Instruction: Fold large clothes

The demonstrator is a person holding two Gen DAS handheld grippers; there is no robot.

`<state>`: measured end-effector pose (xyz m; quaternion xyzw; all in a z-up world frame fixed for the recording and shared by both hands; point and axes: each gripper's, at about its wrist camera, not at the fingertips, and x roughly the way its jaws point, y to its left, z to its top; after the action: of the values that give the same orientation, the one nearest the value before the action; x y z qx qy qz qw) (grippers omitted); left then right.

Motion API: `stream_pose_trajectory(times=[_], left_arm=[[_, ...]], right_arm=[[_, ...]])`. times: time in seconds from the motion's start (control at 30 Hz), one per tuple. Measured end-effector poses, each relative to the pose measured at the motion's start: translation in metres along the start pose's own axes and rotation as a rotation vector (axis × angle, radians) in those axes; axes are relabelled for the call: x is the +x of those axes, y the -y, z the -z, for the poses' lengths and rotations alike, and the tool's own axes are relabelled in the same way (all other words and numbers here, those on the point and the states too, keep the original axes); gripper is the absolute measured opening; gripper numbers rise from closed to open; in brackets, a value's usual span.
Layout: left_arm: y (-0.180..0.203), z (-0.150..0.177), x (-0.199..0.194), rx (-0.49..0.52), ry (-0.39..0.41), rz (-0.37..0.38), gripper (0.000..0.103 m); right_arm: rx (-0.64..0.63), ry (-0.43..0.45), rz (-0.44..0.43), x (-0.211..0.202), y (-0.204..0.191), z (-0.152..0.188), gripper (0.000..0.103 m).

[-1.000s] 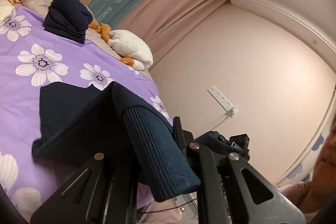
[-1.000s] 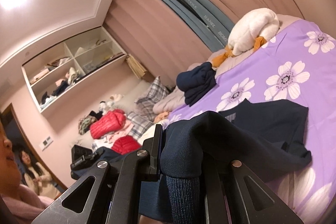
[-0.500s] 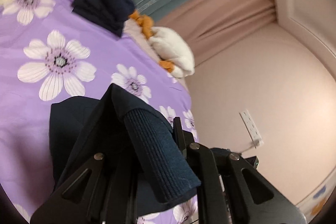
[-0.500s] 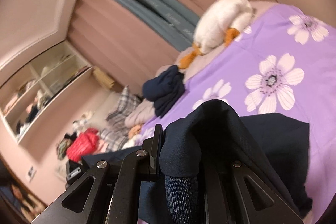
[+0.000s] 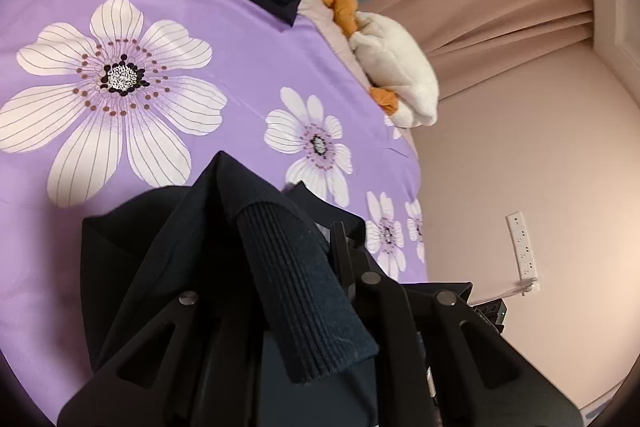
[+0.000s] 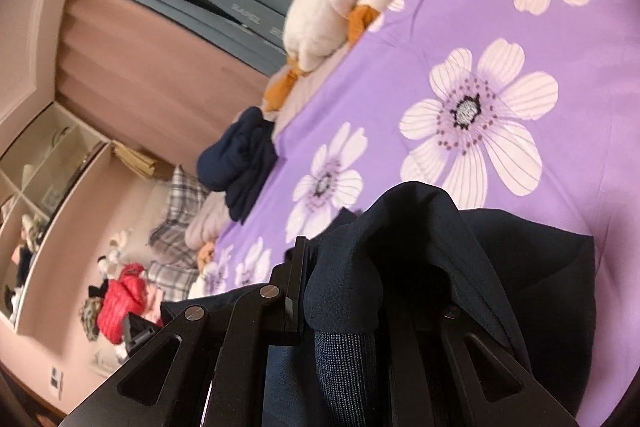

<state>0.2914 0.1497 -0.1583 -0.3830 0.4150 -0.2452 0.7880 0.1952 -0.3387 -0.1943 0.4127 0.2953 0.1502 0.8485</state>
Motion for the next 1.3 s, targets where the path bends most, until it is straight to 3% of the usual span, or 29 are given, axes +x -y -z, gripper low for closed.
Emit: stream_pose_trajectory(times=[0.37, 0.53, 0.63, 0.73, 0.77, 0.83, 1.0, 1.07, 1.17, 1.3], left_arm=[[-0.044, -0.021, 0.053, -0.112, -0.059, -0.091, 0.012], [-0.063, -0.027, 0.067, -0.189, -0.075, -0.108, 0.02], [-0.066, -0.031, 0.067, -0.22, -0.066, -0.113, 0.032], [-0.063, -0.037, 0.06, -0.238, -0.028, -0.087, 0.055], [-0.06, -0.04, 0.057, -0.233, -0.011, -0.086, 0.062], [-0.055, -0.046, 0.052, -0.211, 0.016, -0.096, 0.063], [-0.054, -0.059, 0.037, -0.187, 0.068, -0.161, 0.063], [-0.051, -0.059, 0.028, -0.171, 0.081, -0.161, 0.063], [-0.032, -0.047, 0.019, -0.027, 0.035, -0.218, 0.063], [-0.008, -0.022, 0.02, 0.149, -0.04, -0.262, 0.063]], right_arm=[[0.105, -0.067, 0.058, 0.045, 0.03, -0.014, 0.014], [0.155, -0.106, 0.093, 0.056, 0.044, -0.014, 0.014], [0.183, -0.118, 0.095, 0.058, 0.05, -0.017, 0.018], [0.213, -0.11, 0.077, 0.057, 0.051, -0.02, 0.033], [0.229, -0.094, 0.055, 0.054, 0.051, -0.022, 0.043], [0.248, -0.064, 0.025, 0.051, 0.051, -0.027, 0.053], [0.24, -0.072, 0.064, 0.053, 0.049, -0.034, 0.053], [0.263, -0.069, 0.034, 0.052, 0.052, -0.037, 0.06], [0.342, -0.053, -0.043, 0.049, 0.058, -0.043, 0.07], [0.341, -0.007, -0.048, 0.038, 0.053, -0.047, 0.076]])
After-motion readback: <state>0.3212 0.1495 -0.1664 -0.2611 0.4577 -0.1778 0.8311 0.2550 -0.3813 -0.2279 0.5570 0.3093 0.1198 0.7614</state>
